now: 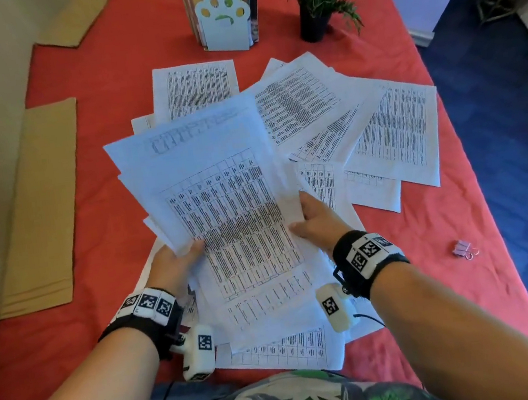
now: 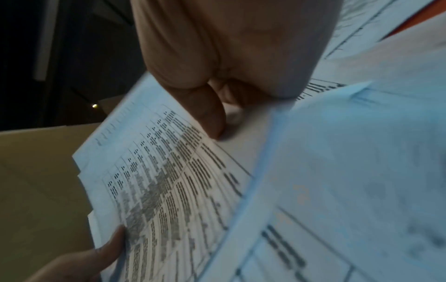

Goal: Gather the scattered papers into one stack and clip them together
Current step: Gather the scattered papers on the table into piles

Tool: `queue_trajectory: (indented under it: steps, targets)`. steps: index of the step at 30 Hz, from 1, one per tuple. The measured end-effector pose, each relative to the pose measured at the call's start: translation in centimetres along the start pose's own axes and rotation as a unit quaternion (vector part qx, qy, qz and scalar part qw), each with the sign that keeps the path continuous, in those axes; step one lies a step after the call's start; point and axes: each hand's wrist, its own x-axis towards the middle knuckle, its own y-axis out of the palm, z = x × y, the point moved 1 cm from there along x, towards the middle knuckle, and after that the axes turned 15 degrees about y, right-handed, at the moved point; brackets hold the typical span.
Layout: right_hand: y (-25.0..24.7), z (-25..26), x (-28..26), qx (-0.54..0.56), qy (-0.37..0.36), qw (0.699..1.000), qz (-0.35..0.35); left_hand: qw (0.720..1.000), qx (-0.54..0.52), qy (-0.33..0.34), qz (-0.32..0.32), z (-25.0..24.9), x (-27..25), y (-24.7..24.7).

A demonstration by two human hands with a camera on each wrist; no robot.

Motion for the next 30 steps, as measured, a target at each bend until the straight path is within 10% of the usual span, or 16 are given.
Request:
queue_trajectory:
  steps: [5,20,26,30]
  targets:
    - [-2.7,-0.3,1.3,-0.131,0.043,0.965,-0.223,0.998,-0.057,-0.026,0.007,-0.3,-0.2,-0.4]
    - [-8.0,3.6,0.5,-0.313,0.013,0.927,-0.205,0.989,0.095,-0.013,0.11,-3.3,1.0,-1.0]
    - [-6.0,5.0,0.8,-0.135,-0.075,0.959,-0.238,0.974,0.196,0.007,0.115,-3.4,1.1,0.3]
    - [-8.1,1.6,1.3,-0.168,0.111,0.927,-0.317,0.977,0.195,-0.006,0.083,-2.8,1.2,0.2]
